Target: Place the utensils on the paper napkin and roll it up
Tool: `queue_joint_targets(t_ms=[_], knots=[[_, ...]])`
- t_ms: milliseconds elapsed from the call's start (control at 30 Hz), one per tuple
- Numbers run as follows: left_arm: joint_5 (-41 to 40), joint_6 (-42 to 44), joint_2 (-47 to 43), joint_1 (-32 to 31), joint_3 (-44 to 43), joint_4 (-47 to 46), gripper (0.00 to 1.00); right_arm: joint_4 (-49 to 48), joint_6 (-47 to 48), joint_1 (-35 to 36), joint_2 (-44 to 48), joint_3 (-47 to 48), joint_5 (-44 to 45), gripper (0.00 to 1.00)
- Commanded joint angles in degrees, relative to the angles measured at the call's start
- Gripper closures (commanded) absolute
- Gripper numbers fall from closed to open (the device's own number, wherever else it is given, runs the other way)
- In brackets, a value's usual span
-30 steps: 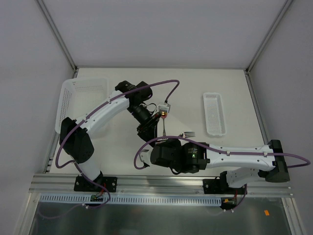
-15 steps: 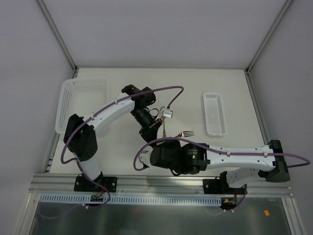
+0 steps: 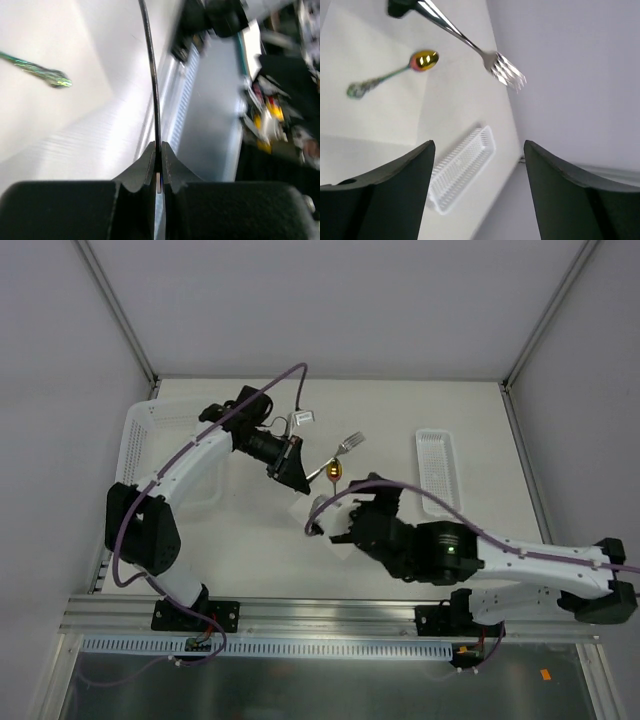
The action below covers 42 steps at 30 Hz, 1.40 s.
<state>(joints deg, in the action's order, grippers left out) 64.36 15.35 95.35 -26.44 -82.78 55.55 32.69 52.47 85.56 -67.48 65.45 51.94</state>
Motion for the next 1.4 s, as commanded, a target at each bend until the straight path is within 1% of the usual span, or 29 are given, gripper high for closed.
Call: queue_joint_targets(t_ms=[0,33,67,100,133,167,200,233,333,367,400,467,500,567,600,633,700,733,833,867,900,967,1000,1033,1067,1167,1267,1300,1367], knots=[[-5.89,-20.83,-7.53,3.23,3.84,-22.20,1.00,-6.58,-20.10,-7.47,12.26,3.01,-0.05,0.25],[-7.65,-23.33,-9.81,3.23,5.25,-29.72,1.00,-6.67,-26.56,-10.12,16.64,2.58,-4.00,0.25],[-10.54,-25.70,-10.96,3.23,8.13,-33.45,1.00,-6.67,-32.80,-13.72,18.51,1.88,-8.22,0.26],[-12.05,-28.51,-11.93,3.23,9.47,-37.06,1.00,-8.06,-38.35,-20.28,19.83,0.83,-16.44,0.27],[-13.63,-33.32,-13.60,3.15,10.87,-43.27,1.00,-8.77,-47.28,-22.52,20.89,-1.10,-18.61,0.28],[-16.86,-35.02,-14.22,2.71,13.06,-45.68,1.00,-9.04,-51.11,-24.19,20.64,-1.55,-20.20,0.29],[-18.46,-37.30,-14.84,2.36,13.78,-47.53,1.00,-9.65,-54.63,-26.04,19.94,-1.73,-22.22,0.30],[-19.70,-38.11,-15.89,1.92,14.66,-50.42,1.00,-10.36,-60.41,-26.32,19.06,-1.82,-22.67,0.31],[-23.22,-40.92,-16.60,0.51,16.68,-52.47,1.00,-15.62,-66.51,-26.76,15.02,-2.61,-22.85,0.30],[-23.92,-41.63,-16.60,0.42,17.39,-53.34,1.00,-17.12,-70.36,-27.11,13.88,-2.70,-22.94,0.29],[-24.36,-42.24,-16.60,0.33,17.74,-53.87,1.00,-19.74,-72.31,-28.50,11.52,-2.52,-24.51,0.29],[-25.16,-43.56,-16.34,0.25,18.01,-54.58,1.00,-21.43,-76.44,-30.62,8.87,-1.91,-27.32,0.29],[-24.98,-44.00,-16.34,0.24,18.01,-55.28,1.00,-22.48,-80.38,-32.19,6.34,-1.38,-29.33,0.28],[-24.90,-44.71,-16.51,0.16,18.01,-55.29,1.00,-23.46,-83.39,-33.78,3.95,-0.85,-31.72,0.24],[-24.89,-44.71,-16.69,0.07,18.09,-55.29,1.00,-24.68,-85.32,-35.18,2.89,-0.59,-34.43,0.20],[-24.63,-44.88,-16.78,0.07,18.27,-56.50,1.00,-25.56,-85.69,-35.89,1.23,-0.24,-35.76,0.10],[-24.37,-44.89,-17.21,-0.02,19.15,-56.78,1.00,-26.79,-86.65,-37.39,0.16,0.38,-37.43,0.01],[-24.37,-44.80,-17.74,0.07,19.85,-56.87,1.00,-26.89,-86.57,-37.92,-0.71,1.25,-37.53,0.02],[-24.37,-45.15,-18.09,0.07,20.73,-56.95,1.00,-26.62,-86.48,-38.62,-2.12,2.92,-37.62,0.10],[-24.54,-45.24,-18.10,-0.02,20.91,-57.04,1.00,-26.54,-86.48,-38.63,-3.34,4.23,-37.70,0.11],[-24.63,-45.76,-18.10,0.15,21.00,-57.13,1.00,-23.92,-87.18,-38.89,-4.31,5.46,-36.75,0.11],[-24.46,-46.03,-18.10,0.24,20.73,-57.39,1.00,-18.04,-91.81,-39.15,-6.42,10.98,-35.60,0.01],[-24.54,-46.29,-18.01,0.24,20.73,-57.48,1.00,-14.44,-92.63,-39.41,-8.09,12.06,-34.81,0.01],[-24.54,-46.64,-18.09,0.33,20.73,-57.57,1.00,-14.49,-92.55,-39.76,-8.36,12.16,-36.37,0.01],[-24.37,-46.90,-18.10,0.42,20.73,-57.74,1.00,-14.67,-93.15,-40.12,-8.11,11.72,-37.00,0.01],[-24.02,-47.26,-18.10,0.60,20.82,-57.92,1.00,-19.75,-93.86,-41.61,-4.95,6.02,-39.45,0.01],[-23.84,-47.43,-18.10,0.60,21.17,-58.18,1.00,-16.52,-95.27,-45.29,-4.41,5.39,-43.40,0.01],[-23.75,-47.43,-18.18,0.60,21.35,-58.19,1.00,-16.52,-96.05,-45.91,-4.32,4.87,-43.42,0.01],[-23.66,-47.61,-18.10,0.60,21.78,-58.45,1.00,-21.42,-95.36,-46.45,-4.06,1.71,-46.31,0.01]])
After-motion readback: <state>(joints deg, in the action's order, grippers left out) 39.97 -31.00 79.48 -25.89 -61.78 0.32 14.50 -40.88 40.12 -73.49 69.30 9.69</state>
